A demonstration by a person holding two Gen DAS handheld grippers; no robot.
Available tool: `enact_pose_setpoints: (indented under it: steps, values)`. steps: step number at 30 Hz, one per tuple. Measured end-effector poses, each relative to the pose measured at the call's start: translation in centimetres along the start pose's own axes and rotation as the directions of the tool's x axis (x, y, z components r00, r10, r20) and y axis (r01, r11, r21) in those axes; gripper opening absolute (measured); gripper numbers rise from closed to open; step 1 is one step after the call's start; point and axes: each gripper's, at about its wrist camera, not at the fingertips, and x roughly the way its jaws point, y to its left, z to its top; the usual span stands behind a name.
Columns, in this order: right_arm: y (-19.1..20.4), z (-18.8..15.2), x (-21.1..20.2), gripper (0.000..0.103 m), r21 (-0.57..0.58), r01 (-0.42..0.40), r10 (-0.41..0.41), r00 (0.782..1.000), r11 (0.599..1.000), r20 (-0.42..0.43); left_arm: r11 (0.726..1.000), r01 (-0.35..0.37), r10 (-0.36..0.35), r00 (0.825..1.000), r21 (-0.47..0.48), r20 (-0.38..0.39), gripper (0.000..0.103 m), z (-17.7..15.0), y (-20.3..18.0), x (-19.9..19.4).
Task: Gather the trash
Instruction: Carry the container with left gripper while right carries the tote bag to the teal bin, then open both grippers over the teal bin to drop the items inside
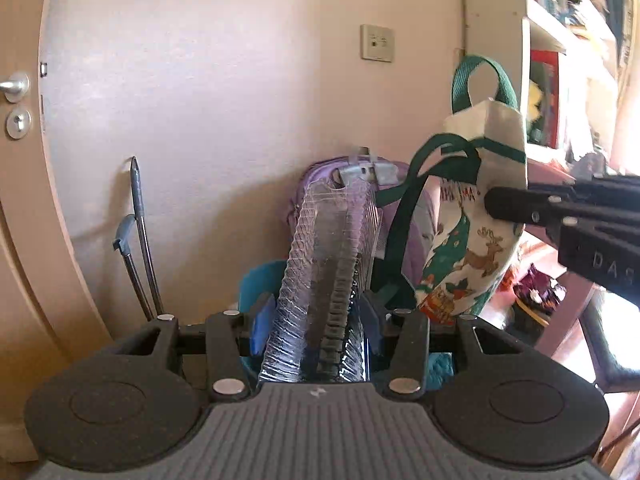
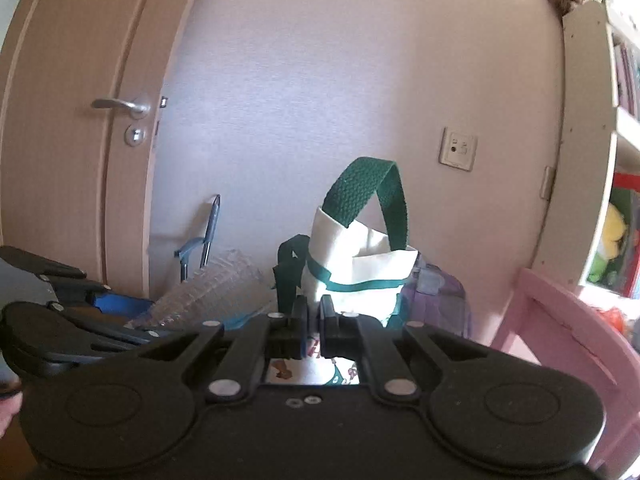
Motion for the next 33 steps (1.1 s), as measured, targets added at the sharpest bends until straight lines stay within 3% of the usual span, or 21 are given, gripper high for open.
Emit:
enact_pose_setpoints:
  steps: [7,14,26,33]
  values:
    - [-0.6,-1.1,5.9,0.005,0.043,-0.016,0.019,0.998,0.999,-0.053,1.0,-0.013,0.012,0.999,-0.028,-0.05,0.046,1.2,1.3,5.9]
    - [-0.2,-3.5,10.4,0.005,0.084,-0.041,0.054,0.985,0.996,-0.164,0.999,-0.028,0.026,0.99,-0.014,-0.139,0.046,0.0,1.4,10.7]
    - [1.5,-7.0,13.9,0.006,0.111,-0.094,0.126,0.935,0.989,-0.332,0.999,-0.033,0.028,0.956,-0.012,-0.29,0.047,-2.3,1.3,16.2]
    - [1.2,-7.8,14.4,0.02,0.127,-0.067,0.113,0.909,0.99,-0.401,0.999,-0.049,0.051,0.936,0.013,-0.349,0.05,-3.4,1.0,17.3]
